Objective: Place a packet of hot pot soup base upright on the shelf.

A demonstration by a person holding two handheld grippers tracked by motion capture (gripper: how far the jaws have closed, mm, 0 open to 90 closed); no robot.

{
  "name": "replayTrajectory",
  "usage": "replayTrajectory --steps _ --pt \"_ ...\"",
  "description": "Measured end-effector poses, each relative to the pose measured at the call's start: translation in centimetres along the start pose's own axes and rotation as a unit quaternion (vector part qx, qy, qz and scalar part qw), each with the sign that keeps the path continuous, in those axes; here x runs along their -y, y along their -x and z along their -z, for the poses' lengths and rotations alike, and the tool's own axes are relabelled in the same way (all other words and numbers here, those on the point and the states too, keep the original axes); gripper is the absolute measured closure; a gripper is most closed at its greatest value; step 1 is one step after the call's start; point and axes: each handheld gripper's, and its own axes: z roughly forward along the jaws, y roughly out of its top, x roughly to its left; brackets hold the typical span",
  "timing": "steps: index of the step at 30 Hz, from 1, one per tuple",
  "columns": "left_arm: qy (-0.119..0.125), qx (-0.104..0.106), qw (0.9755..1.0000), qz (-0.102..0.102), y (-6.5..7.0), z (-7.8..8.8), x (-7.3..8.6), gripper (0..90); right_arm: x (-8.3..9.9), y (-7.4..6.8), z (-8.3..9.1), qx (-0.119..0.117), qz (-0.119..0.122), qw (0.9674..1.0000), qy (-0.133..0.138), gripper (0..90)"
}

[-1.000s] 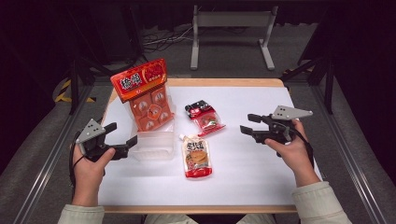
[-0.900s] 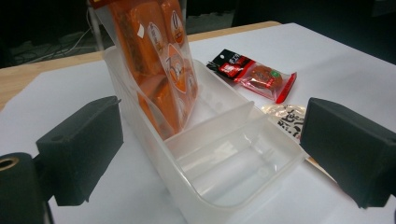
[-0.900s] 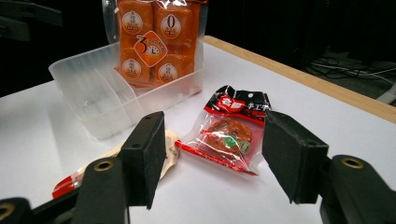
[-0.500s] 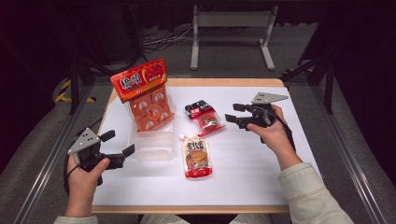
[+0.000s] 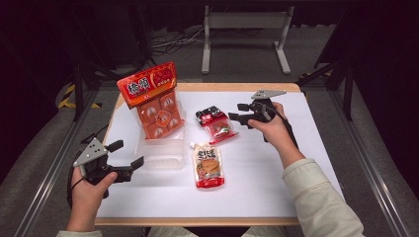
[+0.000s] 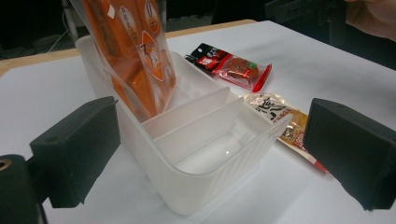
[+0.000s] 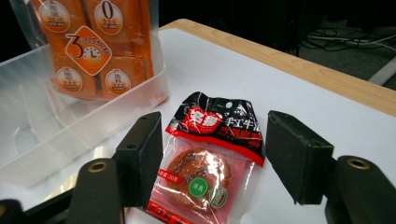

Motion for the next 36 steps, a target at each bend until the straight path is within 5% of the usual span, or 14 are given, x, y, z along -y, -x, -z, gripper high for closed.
replayTrajectory --steps 17,25,36 --pt "-0.002 0.003 1.0 -0.005 0.1 -0.4 0.0 5.1 0.4 1.2 -5.1 0.021 -0.027 0.9983 -0.048 38.3" --pt "-0.013 0.015 0.9998 -0.007 0.2 -0.6 0.2 4.8 0.8 1.8 -6.7 0.029 -0.034 0.997 -0.063 36.3" --pt "-0.025 0.005 0.9996 -0.013 0.5 0.1 0.6 5.3 2.2 3.0 -8.5 0.05 -0.06 0.9937 -0.08 32.9"
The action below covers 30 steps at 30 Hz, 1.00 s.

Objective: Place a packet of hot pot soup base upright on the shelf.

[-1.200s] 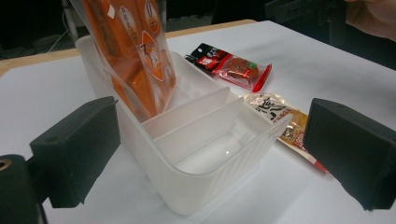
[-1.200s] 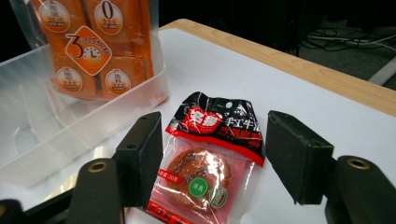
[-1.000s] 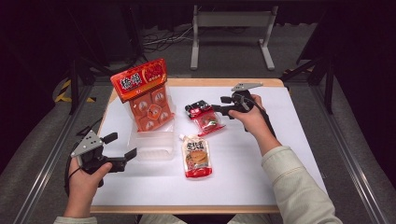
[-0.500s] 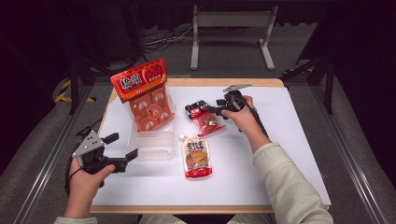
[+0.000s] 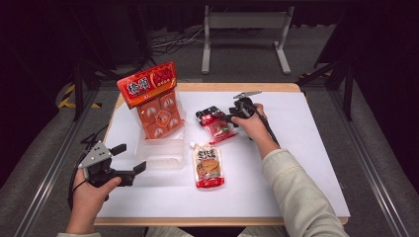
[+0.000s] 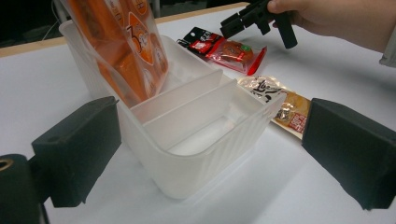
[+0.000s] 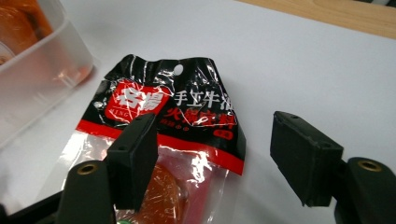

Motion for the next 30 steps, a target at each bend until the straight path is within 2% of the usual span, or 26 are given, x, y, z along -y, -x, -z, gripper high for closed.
replayTrajectory --steps 8,13,14,17,18,20,21,26,30 --pt "-0.003 -0.004 1.0 0.003 0.0 0.2 0.3 5.6 -0.1 0.0 -1.5 0.007 -0.014 0.9999 -0.002 29.9" --pt "-0.014 -0.019 0.9997 0.003 -0.3 0.2 0.5 6.7 0.0 -0.2 -2.2 0.005 -0.023 0.9997 -0.005 27.9" --pt "-0.012 -0.018 0.9998 0.004 -0.3 0.2 0.5 6.7 -0.1 -0.3 -2.2 0.007 -0.021 0.9997 -0.007 27.4" --pt "-0.011 -0.017 0.9998 0.003 -0.3 0.2 0.3 6.8 -0.1 -0.7 -2.4 0.021 0.007 0.9996 -0.017 30.9" --pt "-0.011 -0.017 0.9998 0.003 -0.3 0.2 0.3 6.9 -0.1 -0.7 -2.4 0.021 0.007 0.9996 -0.017 30.9" --pt "-0.01 -0.018 0.9998 0.0 -0.3 0.2 0.3 6.9 0.0 -1.1 -2.4 0.014 0.025 0.9994 -0.017 41.9" --pt "-0.01 -0.016 0.9998 0.0 -0.3 0.2 0.2 6.9 0.1 -1.4 -2.4 0.021 0.036 0.999 -0.015 42.3" --pt "-0.009 -0.015 0.9999 0.0 -0.2 0.1 0.2 6.9 0.4 -1.7 -2.2 0.038 0.051 0.9979 -0.013 58.3" --pt "-0.012 -0.013 0.9998 -0.001 -0.2 0.1 0.1 6.9 0.6 -2.1 -2.0 0.031 0.067 0.9971 -0.016 75.5"
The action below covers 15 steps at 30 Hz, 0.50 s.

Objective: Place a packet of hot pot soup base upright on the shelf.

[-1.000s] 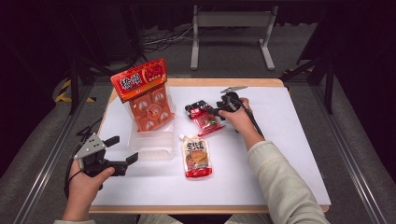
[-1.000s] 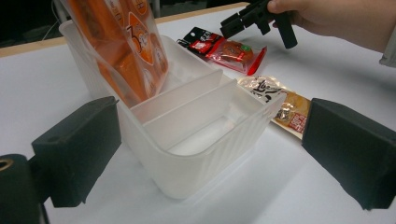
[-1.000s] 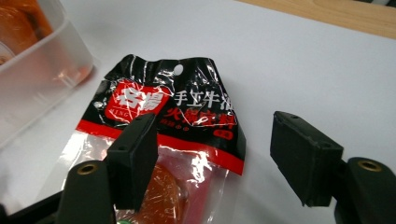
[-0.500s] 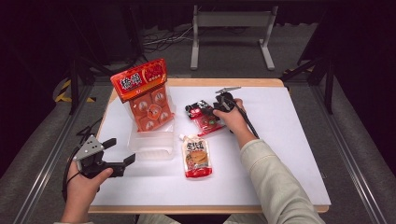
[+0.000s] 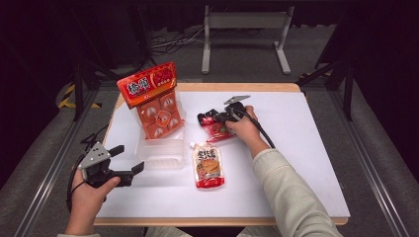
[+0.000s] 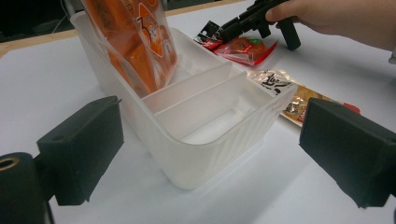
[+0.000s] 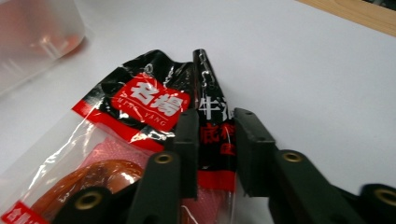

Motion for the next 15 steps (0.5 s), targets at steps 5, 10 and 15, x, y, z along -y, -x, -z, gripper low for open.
replayTrajectory --steps 5,10,15 --pt "0.003 0.0 1.0 0.0 -0.1 0.0 0.0 6.9 0.0 -0.4 0.1 0.002 0.003 1.0 0.0 81.8" --pt "0.002 0.002 1.0 0.003 -0.2 -0.3 0.1 7.0 0.3 -0.4 0.6 -0.001 -0.014 0.9998 0.017 82.9" --pt "0.002 0.006 1.0 0.004 -0.1 -0.5 0.0 7.1 0.5 -0.3 1.5 -0.002 -0.021 0.9992 0.033 83.6"
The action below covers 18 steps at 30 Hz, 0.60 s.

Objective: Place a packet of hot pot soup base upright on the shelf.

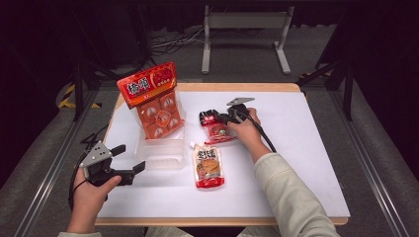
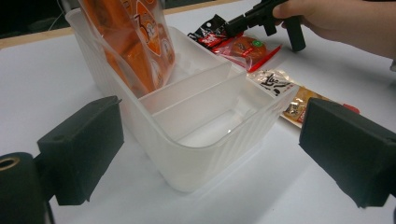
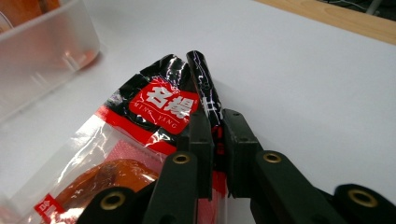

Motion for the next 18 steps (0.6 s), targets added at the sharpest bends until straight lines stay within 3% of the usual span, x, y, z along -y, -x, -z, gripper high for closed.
replayTrajectory --steps 10,18 --pt "0.003 0.002 1.0 0.0 -0.1 -0.2 -0.4 7.2 -1.8 -0.9 3.5 -0.024 0.015 0.998 0.057 83.8" --pt "0.005 0.005 1.0 -0.002 -0.1 -0.4 -0.7 7.4 -2.7 -2.1 5.7 -0.046 0.036 0.9951 0.079 84.6"
